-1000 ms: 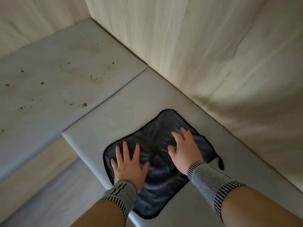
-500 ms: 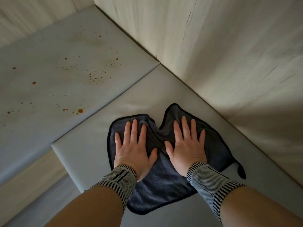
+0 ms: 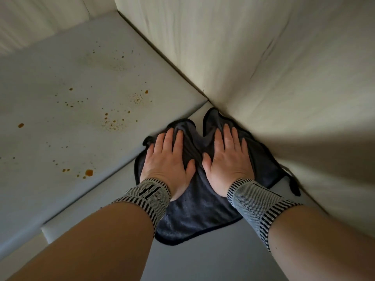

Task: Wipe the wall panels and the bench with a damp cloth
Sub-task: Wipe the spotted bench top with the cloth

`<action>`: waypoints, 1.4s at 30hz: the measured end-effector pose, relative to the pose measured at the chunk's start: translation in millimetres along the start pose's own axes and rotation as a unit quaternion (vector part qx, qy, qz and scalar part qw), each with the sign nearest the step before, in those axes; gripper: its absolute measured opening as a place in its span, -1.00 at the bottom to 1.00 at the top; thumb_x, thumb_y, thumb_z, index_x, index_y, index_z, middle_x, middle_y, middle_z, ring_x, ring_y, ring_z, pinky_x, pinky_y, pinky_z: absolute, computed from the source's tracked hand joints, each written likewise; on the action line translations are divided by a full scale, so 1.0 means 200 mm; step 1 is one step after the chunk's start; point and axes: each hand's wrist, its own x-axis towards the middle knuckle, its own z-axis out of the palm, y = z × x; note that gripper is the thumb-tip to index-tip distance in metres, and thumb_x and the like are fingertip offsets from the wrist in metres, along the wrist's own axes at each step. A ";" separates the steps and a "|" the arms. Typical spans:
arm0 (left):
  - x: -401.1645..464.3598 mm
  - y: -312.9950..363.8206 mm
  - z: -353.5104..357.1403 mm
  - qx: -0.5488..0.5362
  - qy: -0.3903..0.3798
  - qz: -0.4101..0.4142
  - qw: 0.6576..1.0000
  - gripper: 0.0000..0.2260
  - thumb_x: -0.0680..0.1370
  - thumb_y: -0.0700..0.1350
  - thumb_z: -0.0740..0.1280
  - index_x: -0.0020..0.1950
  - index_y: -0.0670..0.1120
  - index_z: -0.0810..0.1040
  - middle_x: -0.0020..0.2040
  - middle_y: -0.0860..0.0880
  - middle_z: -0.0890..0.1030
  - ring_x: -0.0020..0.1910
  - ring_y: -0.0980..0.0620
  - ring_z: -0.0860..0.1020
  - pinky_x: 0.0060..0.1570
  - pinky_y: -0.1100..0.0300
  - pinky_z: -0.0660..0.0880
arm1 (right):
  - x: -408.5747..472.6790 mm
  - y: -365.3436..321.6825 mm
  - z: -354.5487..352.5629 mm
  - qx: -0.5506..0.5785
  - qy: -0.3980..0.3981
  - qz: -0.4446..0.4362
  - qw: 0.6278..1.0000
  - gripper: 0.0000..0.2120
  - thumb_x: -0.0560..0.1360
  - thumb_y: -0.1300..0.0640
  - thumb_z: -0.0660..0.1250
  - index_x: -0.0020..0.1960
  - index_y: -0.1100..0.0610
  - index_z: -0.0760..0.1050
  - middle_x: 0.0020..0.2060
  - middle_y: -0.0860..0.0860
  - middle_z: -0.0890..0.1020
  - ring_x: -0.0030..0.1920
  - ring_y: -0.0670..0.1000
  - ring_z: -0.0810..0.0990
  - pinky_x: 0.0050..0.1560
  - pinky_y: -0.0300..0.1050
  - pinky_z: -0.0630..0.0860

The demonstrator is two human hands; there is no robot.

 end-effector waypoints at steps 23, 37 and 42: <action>0.02 -0.01 0.02 -0.018 -0.027 -0.022 0.999 -0.14 0.37 0.27 -0.36 0.61 -0.12 -0.16 0.62 -0.11 -0.09 0.59 -0.11 -0.11 0.52 -0.02 -0.16 | 0.32 -0.13 -0.04 0.022 0.046 -0.206 0.977 -0.51 0.43 0.03 0.00 0.20 0.12 0.54 0.25 0.05 0.55 0.35 0.19 0.43 0.36 0.22 0.31; 0.03 -0.03 0.10 -0.021 0.063 -0.008 0.998 -0.32 0.50 0.24 0.07 0.52 -0.11 0.23 0.49 -0.13 0.37 0.42 -0.16 0.37 0.33 -0.15 0.36 | 0.15 -0.02 -0.02 0.010 0.037 0.036 0.999 -0.31 0.46 -0.14 0.05 0.51 0.16 0.21 0.43 0.16 0.34 0.38 0.18 0.32 0.32 0.16 0.29; 0.03 -0.02 0.10 -0.004 0.051 -0.015 0.999 -0.30 0.50 0.23 0.02 0.54 -0.15 0.24 0.52 -0.13 0.33 0.46 -0.15 0.32 0.38 -0.14 0.30 | 0.32 -0.16 -0.07 0.012 0.001 0.043 0.999 -0.42 0.56 -0.14 0.03 0.55 -0.08 0.04 0.53 0.13 0.07 0.41 0.24 0.14 0.39 0.21 0.11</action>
